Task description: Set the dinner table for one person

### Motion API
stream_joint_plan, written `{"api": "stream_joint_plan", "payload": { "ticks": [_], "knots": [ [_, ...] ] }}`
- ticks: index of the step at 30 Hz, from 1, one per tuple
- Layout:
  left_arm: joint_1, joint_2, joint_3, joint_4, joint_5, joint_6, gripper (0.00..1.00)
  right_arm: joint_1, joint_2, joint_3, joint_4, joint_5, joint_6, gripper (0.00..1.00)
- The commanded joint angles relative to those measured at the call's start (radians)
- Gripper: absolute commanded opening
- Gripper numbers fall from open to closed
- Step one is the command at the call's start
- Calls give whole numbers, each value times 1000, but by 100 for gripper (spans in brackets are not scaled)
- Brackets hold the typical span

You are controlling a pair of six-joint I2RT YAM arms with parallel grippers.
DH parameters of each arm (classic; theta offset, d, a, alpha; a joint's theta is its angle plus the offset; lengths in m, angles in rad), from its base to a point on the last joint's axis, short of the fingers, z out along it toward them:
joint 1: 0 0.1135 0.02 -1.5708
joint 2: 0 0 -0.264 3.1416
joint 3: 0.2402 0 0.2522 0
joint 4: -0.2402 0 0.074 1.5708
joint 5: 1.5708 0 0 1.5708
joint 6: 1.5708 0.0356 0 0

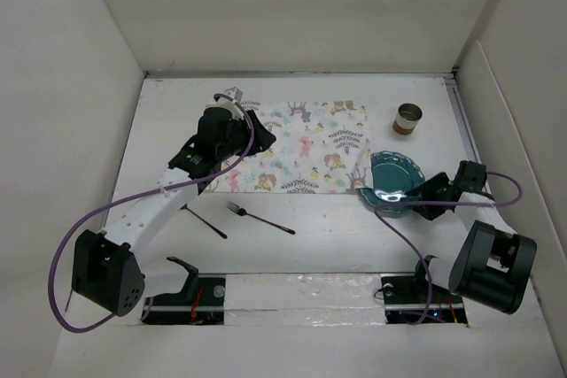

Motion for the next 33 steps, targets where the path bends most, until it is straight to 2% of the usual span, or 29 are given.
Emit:
{"api": "stream_joint_plan", "payload": {
  "ticks": [1,3,6,13,15,18,20,25,31,33],
  "knots": [
    [4,-22,-7,44,12,19,42,-22,51,-33,132,-43,51,58],
    [4,-24,-3,39,6,22,41,-22,67,-45,154,-41,79,55],
    [4,-27,6,30,-5,26,41,-45,92,-55,171,-27,102,45],
    [4,-19,23,27,-22,35,40,-171,45,-81,157,6,102,8],
    [4,-13,31,27,-23,35,40,-210,2,-53,125,18,76,1],
    [4,-3,46,27,-29,38,40,-258,-76,31,58,9,36,0],
    [4,7,68,3,-35,39,40,-258,-104,147,-31,12,12,0],
    [4,28,132,-34,-35,44,41,-146,-129,314,-117,-23,30,0],
    [4,40,200,-71,-43,49,42,-36,-138,569,-235,32,2,0],
    [4,45,223,-82,-54,52,42,7,-136,609,-257,32,-5,0]
  ]
}}
